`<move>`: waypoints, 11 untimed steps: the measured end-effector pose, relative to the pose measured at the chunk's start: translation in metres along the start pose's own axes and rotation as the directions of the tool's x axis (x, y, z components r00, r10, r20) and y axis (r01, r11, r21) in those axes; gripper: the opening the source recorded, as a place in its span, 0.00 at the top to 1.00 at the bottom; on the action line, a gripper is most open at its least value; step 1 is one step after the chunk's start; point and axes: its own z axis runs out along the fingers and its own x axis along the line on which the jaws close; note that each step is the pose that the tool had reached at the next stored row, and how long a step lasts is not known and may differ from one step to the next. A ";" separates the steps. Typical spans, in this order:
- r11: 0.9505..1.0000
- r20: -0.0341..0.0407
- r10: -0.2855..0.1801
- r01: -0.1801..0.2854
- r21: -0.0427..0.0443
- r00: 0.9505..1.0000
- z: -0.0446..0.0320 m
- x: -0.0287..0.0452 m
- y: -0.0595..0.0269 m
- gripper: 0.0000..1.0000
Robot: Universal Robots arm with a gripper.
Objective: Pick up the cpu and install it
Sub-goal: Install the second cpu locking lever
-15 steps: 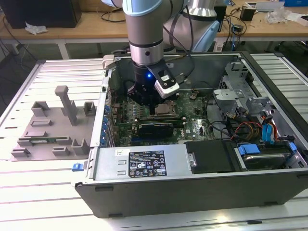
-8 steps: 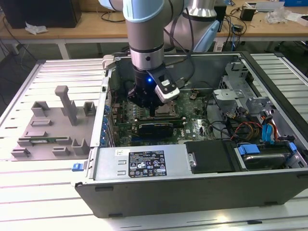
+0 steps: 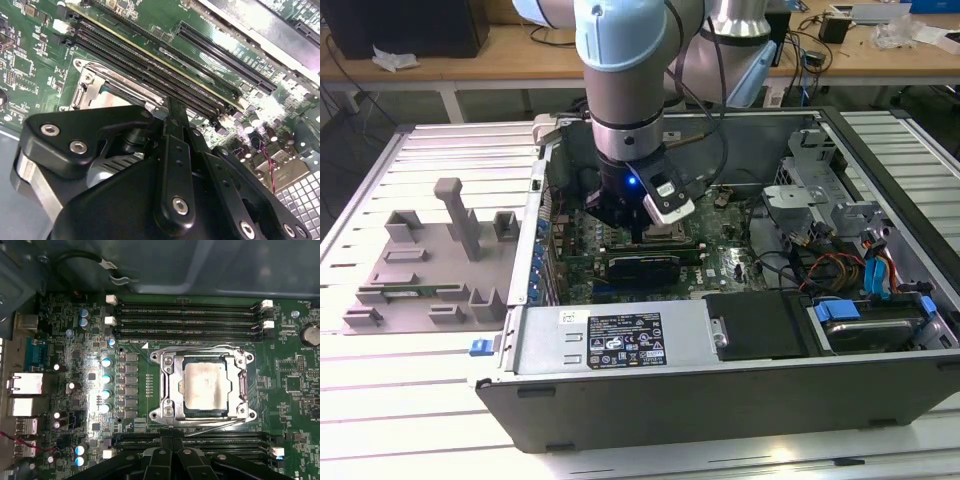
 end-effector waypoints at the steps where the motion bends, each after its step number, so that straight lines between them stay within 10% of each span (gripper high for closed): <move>1: 1.000 0.000 0.000 0.000 -0.007 1.000 0.0005 0.0000 -0.0012 0.89; 11: 0.997 0.000 0.005 -0.005 -0.083 1.000 0.0084 0.0006 -0.0074 0.89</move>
